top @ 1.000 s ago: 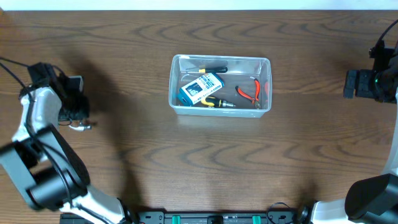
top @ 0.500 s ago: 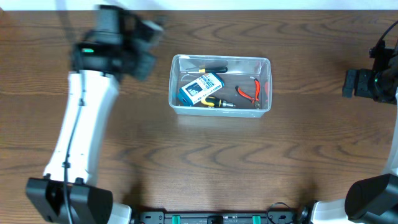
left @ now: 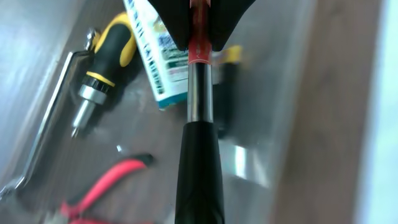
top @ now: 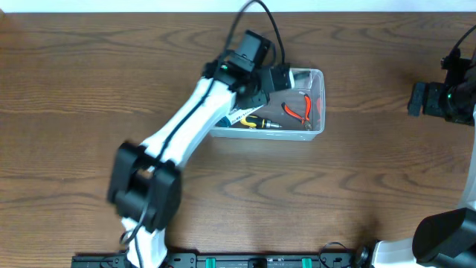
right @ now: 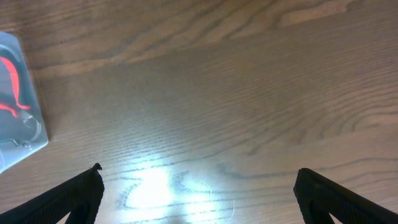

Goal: Pack container
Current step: 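Carry the hammer with the left gripper and release it into the container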

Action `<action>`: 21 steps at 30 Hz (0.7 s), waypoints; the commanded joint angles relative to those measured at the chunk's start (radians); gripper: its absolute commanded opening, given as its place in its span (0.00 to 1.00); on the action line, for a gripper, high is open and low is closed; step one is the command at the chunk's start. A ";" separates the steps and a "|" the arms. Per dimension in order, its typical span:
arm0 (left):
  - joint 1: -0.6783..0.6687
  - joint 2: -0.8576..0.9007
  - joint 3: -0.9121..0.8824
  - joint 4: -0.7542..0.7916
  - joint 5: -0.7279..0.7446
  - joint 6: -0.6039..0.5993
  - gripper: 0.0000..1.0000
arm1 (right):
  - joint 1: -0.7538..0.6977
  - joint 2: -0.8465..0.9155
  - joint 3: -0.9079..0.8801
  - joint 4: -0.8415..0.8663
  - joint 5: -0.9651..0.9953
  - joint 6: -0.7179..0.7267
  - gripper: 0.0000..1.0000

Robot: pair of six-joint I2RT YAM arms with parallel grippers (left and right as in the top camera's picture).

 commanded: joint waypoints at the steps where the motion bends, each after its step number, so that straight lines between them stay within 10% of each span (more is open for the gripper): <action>1: 0.005 0.070 0.014 -0.003 -0.005 0.032 0.06 | 0.007 -0.005 -0.004 -0.007 -0.009 0.018 0.99; 6: 0.005 0.106 0.014 -0.003 -0.004 0.031 0.06 | 0.007 -0.005 -0.004 -0.009 -0.009 0.018 0.99; 11: 0.005 0.106 0.014 -0.004 -0.005 0.031 0.39 | 0.007 -0.005 -0.004 -0.008 -0.009 0.018 0.99; 21: 0.030 0.031 0.019 -0.059 -0.018 -0.131 0.64 | 0.010 -0.005 -0.004 -0.003 -0.053 0.016 0.99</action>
